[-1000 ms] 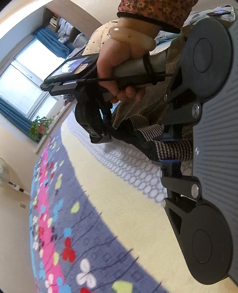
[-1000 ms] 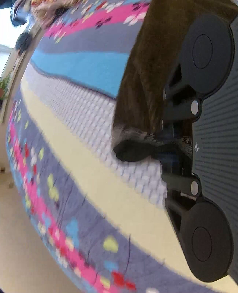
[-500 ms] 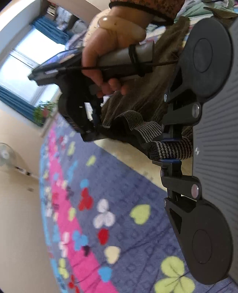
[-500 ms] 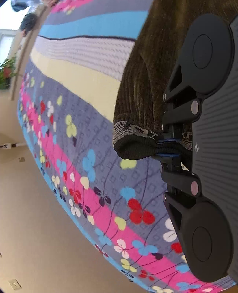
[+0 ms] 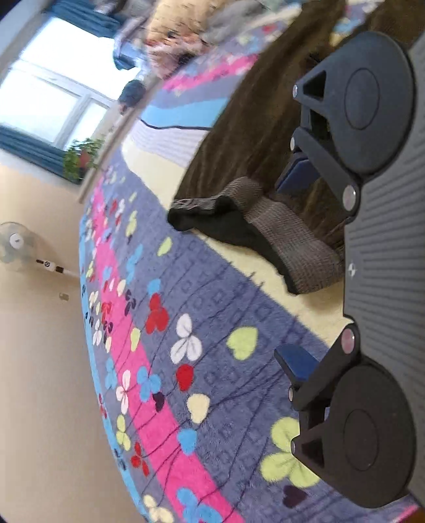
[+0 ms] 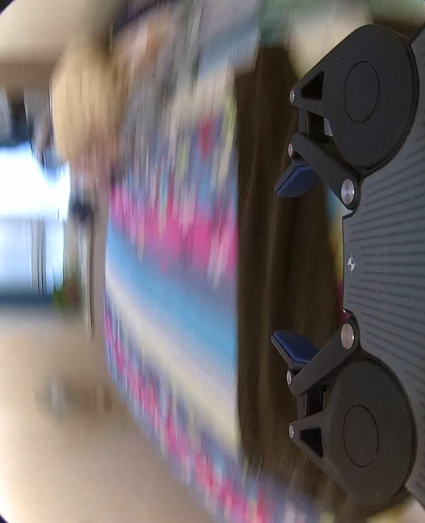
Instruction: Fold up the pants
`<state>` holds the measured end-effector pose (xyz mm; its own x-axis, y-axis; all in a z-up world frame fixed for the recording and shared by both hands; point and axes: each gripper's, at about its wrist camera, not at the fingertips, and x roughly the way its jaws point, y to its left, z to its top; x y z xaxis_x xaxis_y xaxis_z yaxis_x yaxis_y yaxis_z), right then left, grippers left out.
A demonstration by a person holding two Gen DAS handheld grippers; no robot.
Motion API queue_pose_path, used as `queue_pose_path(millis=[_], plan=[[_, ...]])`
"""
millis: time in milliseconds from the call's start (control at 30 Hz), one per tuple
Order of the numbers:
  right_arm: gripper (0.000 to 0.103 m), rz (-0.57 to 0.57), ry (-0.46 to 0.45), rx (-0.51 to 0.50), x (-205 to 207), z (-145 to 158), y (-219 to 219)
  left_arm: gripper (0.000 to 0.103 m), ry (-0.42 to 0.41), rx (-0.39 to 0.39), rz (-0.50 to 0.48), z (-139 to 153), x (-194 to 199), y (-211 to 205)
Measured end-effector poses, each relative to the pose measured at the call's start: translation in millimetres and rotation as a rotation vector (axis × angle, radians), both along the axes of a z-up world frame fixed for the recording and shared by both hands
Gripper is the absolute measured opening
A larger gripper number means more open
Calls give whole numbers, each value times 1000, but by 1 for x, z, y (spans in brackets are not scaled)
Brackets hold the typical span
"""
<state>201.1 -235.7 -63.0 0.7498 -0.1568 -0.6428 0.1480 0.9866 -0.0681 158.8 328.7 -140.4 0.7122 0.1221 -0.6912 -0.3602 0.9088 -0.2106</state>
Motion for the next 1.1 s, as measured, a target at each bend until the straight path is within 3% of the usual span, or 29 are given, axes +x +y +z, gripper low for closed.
queue_pose_path(millis=[67, 133, 233, 300, 367, 433, 467, 500, 533, 567, 633, 733, 833, 933, 967, 1000, 1067, 1100], plan=[[90, -142, 42, -73, -47, -28, -62, 103, 51, 67, -16, -1, 5, -22], [91, -220, 72, -91, -80, -58, -96, 103, 101, 121, -44, -4, 12, -44], [93, -243, 109, -97, -103, -103, -113, 103, 186, 180, -61, -21, 27, -65], [96, -207, 117, -174, -109, -126, -104, 103, 246, 220, -34, -35, 36, -69], [98, -146, 170, -248, -105, -148, -97, 103, 287, 205, 14, -46, 38, -64], [93, -102, 222, -293, -103, -166, -92, 103, 276, 118, 65, -49, 34, -52], [84, -80, 210, -291, -110, -172, -93, 103, 280, 83, 86, -50, 33, -46], [44, -61, 195, -264, -112, -171, -97, 103, 284, 49, 105, -51, 32, -40], [17, -57, 202, -241, -118, -168, -101, 103, 286, 36, 120, -52, 32, -36], [9, -82, 184, -230, -122, -162, -106, 103, 289, 40, 132, -51, 31, -34], [8, -157, 132, -223, -130, -147, -126, 103, 296, 68, 137, -50, 33, -34], [7, -388, 69, -192, -154, -125, -181, 103, 308, 113, 128, -44, 37, -36], [7, -636, 159, -199, -176, -128, -244, 103, 315, 151, 120, -41, 40, -40], [14, -740, 253, -155, -206, -140, -273, 103, 319, 144, 124, -40, 43, -38], [38, -743, 250, -107, -216, -141, -274, 103, 319, 144, 125, -40, 42, -38], [69, -739, 223, -60, -223, -140, -272, 103, 319, 144, 124, -40, 41, -38], [95, -721, 133, 31, -234, -136, -265, 103, 320, 139, 127, -40, 40, -37], [98, -703, 107, 84, -231, -136, -262, 103, 319, 128, 132, -41, 38, -36]])
